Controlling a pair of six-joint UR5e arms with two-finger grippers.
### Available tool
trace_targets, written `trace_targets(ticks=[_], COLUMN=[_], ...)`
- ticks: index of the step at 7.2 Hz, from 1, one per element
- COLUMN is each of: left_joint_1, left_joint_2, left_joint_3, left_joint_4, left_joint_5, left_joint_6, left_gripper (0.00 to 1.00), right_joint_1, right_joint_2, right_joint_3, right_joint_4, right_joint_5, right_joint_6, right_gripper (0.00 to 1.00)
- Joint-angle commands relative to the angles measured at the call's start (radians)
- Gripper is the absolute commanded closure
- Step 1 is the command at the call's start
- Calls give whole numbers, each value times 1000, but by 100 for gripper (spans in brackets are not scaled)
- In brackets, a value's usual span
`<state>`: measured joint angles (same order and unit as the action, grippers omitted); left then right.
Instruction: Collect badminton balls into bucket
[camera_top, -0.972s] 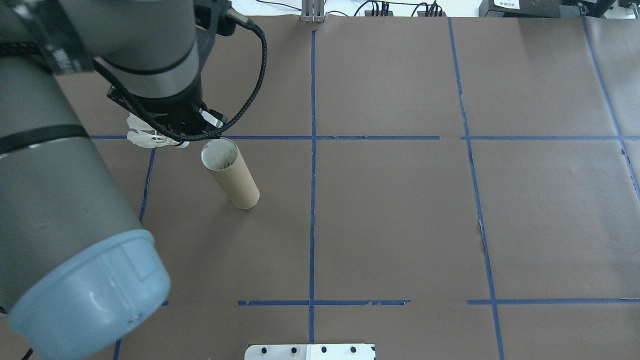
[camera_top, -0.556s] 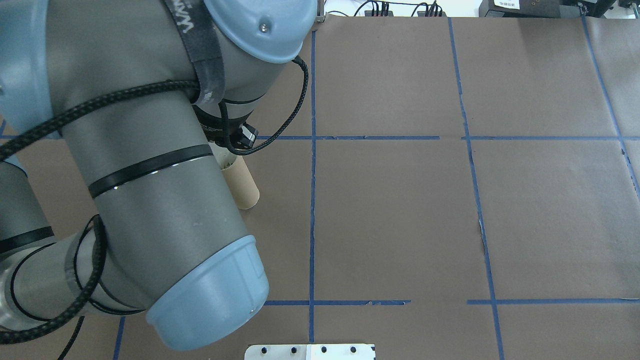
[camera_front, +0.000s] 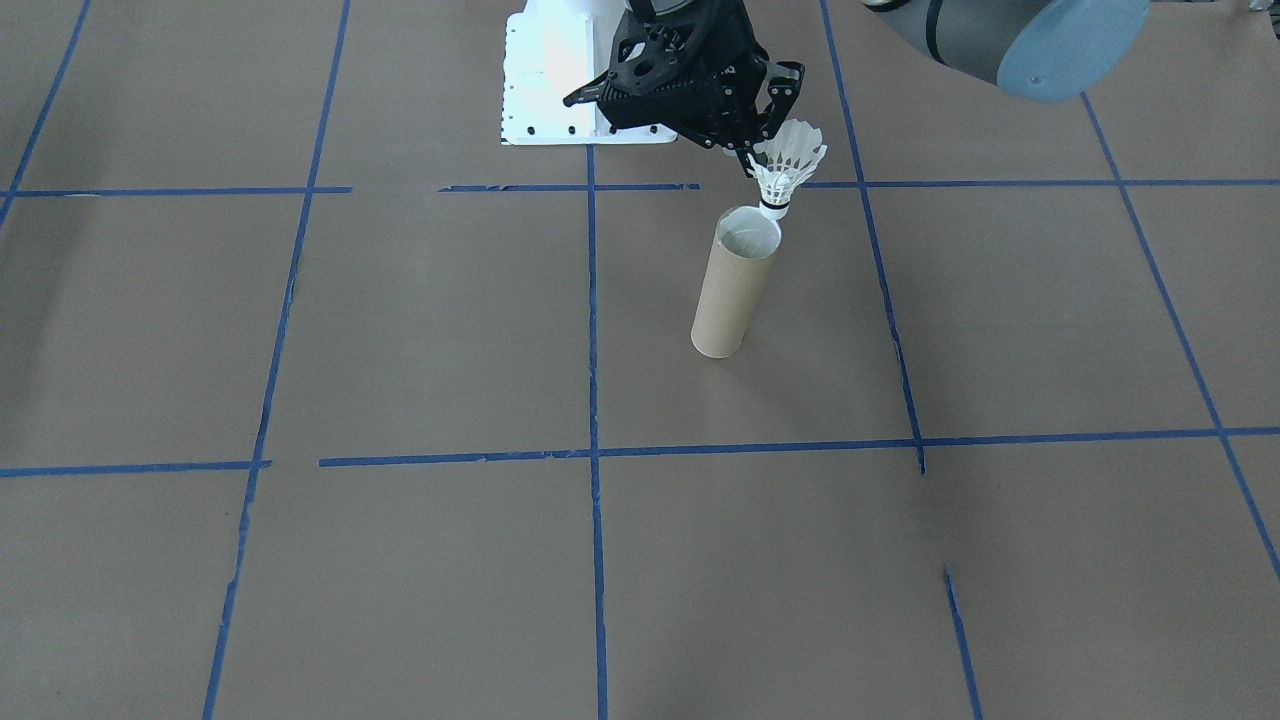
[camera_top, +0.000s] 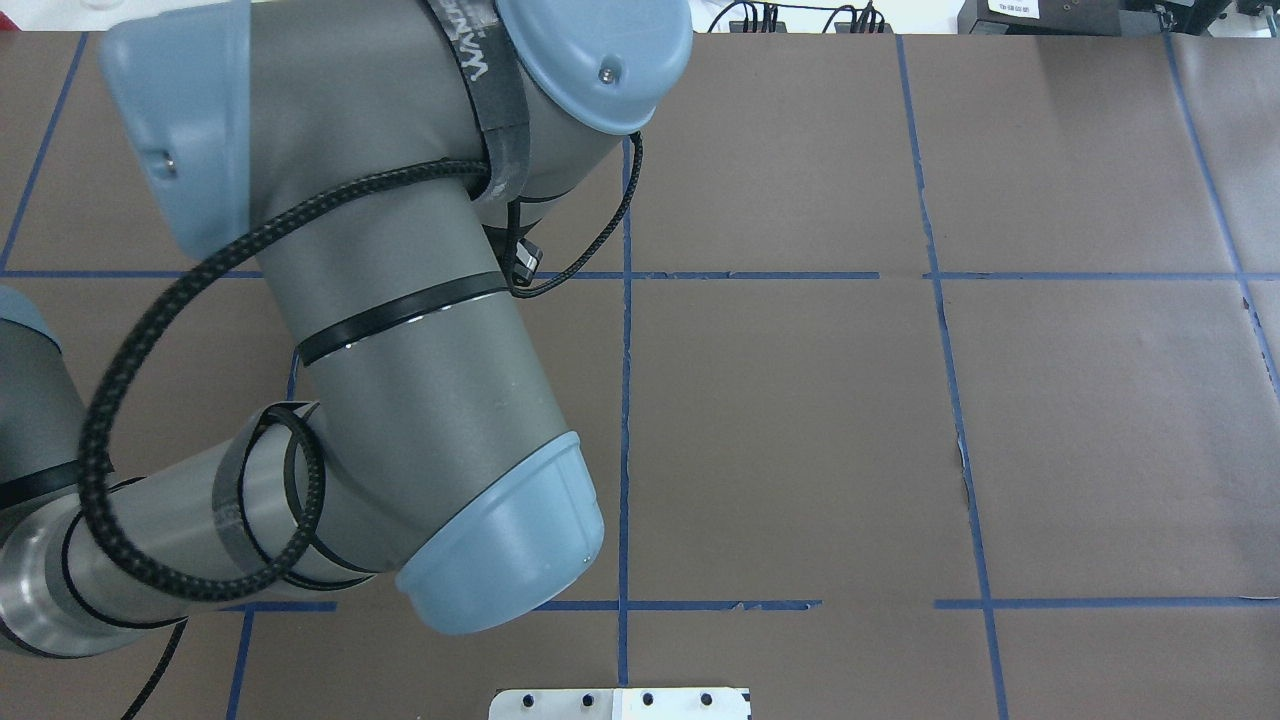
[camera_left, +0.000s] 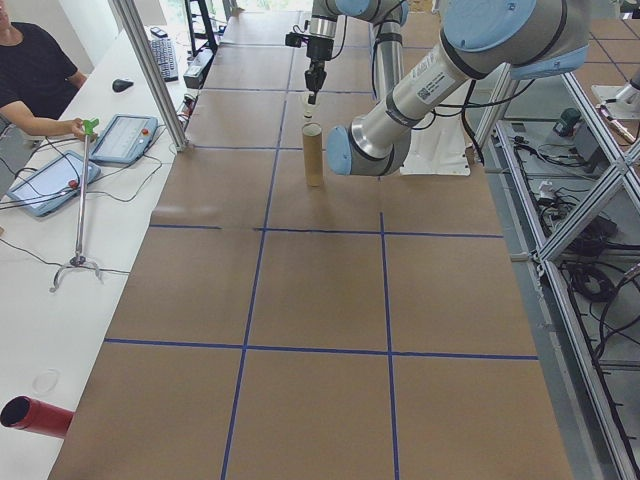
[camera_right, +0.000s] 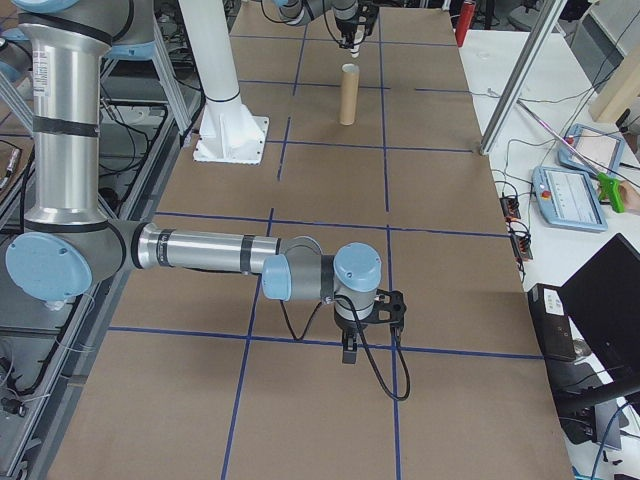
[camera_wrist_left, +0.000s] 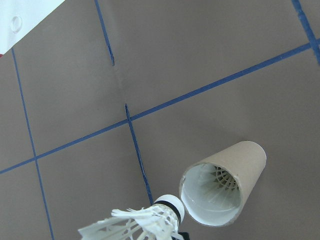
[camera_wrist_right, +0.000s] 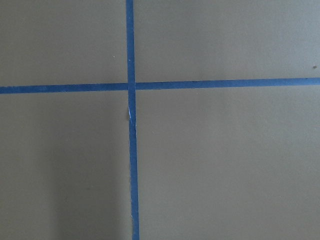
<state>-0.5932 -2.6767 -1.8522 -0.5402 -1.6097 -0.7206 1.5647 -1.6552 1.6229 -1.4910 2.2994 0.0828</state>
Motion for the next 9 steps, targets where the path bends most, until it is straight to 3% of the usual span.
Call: trace_targets(ticks=[1, 6, 7, 8, 9], left_joint_1=[9, 19, 19, 19, 19], left_joint_2=[4, 32, 34, 35, 52], left_joint_3=[24, 14, 21, 24, 12], left_joint_4=[-38, -44, -49, -73, -96], left_joint_5=[-5, -9, -7, -12, -16], left_joint_6=[10, 10, 18, 32, 32], left_gripper=[100, 100, 94, 2, 0], right_joint_1=[0, 0, 0, 0, 0], right_joint_2=[0, 0, 0, 0, 0], right_joint_3=[0, 0, 0, 0, 0], right_joint_4=[0, 0, 0, 0, 0], right_joint_5=[0, 0, 0, 0, 0], right_joint_6=[0, 0, 0, 0, 0], right_gripper=[0, 0, 0, 0, 0])
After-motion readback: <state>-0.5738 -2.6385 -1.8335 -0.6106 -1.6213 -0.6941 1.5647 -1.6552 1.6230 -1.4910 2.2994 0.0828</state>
